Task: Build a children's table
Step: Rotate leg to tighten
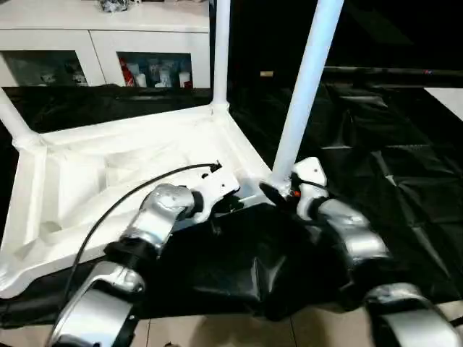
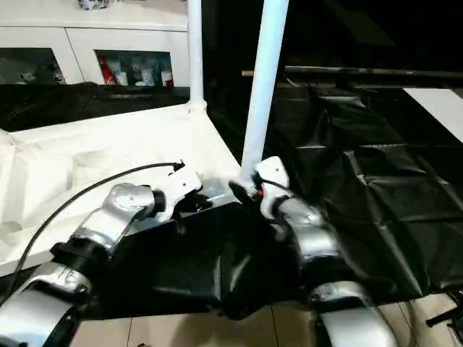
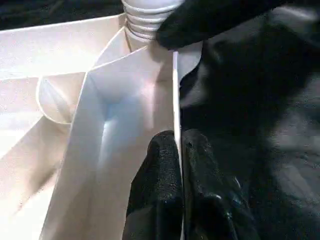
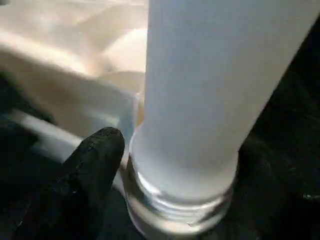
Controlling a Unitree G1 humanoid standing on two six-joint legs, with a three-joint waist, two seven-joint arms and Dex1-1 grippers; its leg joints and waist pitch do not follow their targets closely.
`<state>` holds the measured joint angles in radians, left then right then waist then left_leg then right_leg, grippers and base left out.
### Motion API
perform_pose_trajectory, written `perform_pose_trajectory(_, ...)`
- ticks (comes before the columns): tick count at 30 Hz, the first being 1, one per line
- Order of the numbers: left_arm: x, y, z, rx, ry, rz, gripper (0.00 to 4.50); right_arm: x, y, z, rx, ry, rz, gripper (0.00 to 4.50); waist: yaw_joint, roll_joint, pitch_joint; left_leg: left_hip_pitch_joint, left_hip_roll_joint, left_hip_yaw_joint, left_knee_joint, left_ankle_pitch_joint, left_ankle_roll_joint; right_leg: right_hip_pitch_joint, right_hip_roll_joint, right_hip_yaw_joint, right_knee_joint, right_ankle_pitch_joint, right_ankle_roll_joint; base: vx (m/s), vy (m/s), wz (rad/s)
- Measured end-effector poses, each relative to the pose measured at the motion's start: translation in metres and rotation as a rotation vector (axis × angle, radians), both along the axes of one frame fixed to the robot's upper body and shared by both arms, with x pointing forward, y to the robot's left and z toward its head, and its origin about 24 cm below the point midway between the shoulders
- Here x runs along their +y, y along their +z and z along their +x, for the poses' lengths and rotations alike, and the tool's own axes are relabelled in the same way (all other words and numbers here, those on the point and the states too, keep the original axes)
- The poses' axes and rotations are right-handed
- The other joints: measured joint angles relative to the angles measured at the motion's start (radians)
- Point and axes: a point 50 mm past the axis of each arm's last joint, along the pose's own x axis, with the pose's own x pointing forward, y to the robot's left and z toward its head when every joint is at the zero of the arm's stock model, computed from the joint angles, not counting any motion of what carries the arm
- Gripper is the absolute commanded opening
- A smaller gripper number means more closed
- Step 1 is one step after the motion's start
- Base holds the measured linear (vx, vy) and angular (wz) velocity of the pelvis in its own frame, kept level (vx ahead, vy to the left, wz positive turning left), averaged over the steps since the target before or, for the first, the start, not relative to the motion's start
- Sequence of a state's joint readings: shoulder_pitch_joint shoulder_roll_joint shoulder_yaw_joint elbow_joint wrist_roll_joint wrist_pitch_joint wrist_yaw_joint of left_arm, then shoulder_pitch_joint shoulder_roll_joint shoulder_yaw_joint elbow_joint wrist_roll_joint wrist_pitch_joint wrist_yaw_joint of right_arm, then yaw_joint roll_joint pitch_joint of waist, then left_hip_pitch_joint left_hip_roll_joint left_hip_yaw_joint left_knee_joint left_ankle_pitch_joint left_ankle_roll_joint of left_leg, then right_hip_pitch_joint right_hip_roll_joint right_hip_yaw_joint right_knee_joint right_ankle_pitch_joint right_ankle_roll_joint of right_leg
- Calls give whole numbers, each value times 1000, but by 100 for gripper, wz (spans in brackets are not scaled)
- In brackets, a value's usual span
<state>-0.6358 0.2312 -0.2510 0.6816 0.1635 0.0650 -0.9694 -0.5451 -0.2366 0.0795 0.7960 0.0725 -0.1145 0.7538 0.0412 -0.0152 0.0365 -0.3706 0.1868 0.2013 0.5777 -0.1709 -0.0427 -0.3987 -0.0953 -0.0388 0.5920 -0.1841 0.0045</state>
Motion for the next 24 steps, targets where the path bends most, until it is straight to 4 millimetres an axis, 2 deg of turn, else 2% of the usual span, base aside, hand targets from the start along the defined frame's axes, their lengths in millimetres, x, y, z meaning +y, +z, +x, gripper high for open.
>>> perform_pose_trajectory(3, 14, 2, -5, 33, -71, -5, 0, -8, 4, -10, 9, 160, -16, 360, 7, -1, 0, 1, 3, 0, -5, 0, 0, -2, 2, -2, 4, 1, -1, 0, 0, 0)
perform_pose_trajectory(10, 33, 8, -17, 130, -235, -22, 0, -3, 12, -25, 57, 448, -17, 360, 33, -1, 1, -1, 6, 0, -12, 0, 0, -6, 4, -6, 5, -3, 1, 0, 0, 0)
perform_pose_trajectory(16, 40, 9, -18, 161, -267, -15, 0, -1, 11, -28, 80, 512, -24, 360, 38, -5, 3, -2, 5, 1, -9, -1, -3, -6, 3, -5, 5, -2, -1, 0, 0, 0)
perform_pose_trajectory(18, 41, 9, -18, 164, -270, -14, 0, -1, 11, -29, 84, 518, -24, 337, 39, -6, 4, -1, 5, 1, -9, -1, -3, -6, 3, -4, 5, -1, -1, 0, 0, 0)
perform_pose_trajectory(20, 41, 10, -17, 166, -273, -14, 0, -1, 11, -29, 89, 517, -21, 337, 39, -6, 4, -1, 5, 1, -9, -1, -3, -6, 3, -4, 5, -1, -1, 0, 0, 0)
perform_pose_trajectory(24, 41, 10, -18, 168, -279, -15, 0, -2, 11, -28, 103, 509, -6, 295, 44, -6, 4, -1, 5, 1, -9, -1, -3, -6, 3, -5, 5, -1, -1, 0, 0, 0)
